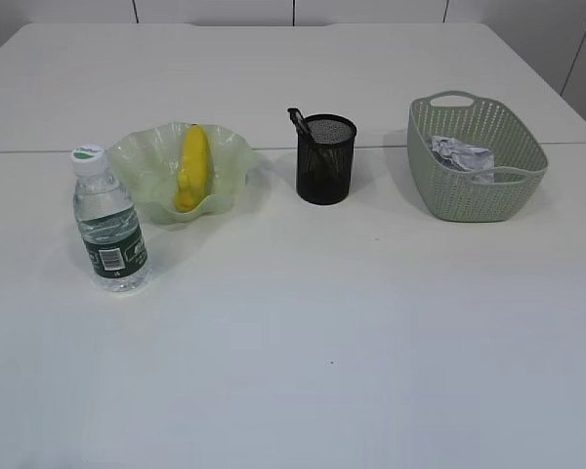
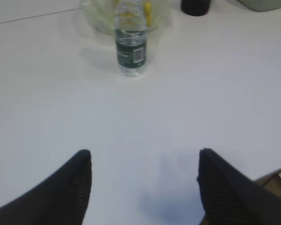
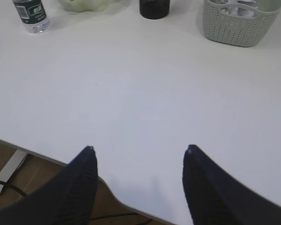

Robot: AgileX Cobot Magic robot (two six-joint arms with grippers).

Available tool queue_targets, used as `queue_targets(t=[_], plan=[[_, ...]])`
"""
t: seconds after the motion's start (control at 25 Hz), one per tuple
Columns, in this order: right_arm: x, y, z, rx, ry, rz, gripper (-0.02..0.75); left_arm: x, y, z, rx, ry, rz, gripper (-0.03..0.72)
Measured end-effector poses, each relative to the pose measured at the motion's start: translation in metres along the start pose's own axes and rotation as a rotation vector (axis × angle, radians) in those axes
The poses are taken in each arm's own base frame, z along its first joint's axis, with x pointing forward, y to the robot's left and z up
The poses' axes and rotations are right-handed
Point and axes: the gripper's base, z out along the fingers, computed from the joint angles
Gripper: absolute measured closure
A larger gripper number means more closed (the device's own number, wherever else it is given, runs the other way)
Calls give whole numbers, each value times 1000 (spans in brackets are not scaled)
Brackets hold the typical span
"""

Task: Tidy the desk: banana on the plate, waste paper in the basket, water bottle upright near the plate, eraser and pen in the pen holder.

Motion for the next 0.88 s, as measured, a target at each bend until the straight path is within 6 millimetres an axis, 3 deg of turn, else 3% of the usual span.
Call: queue_targets(t=[0.28,0.88], plan=[[-1,1,2,89,-2,51,302,0,-3,-1,-240,-12,-132,182],[-1,1,2,88,-2,51,302,1,-3,-1,-274,-14,-152,201]])
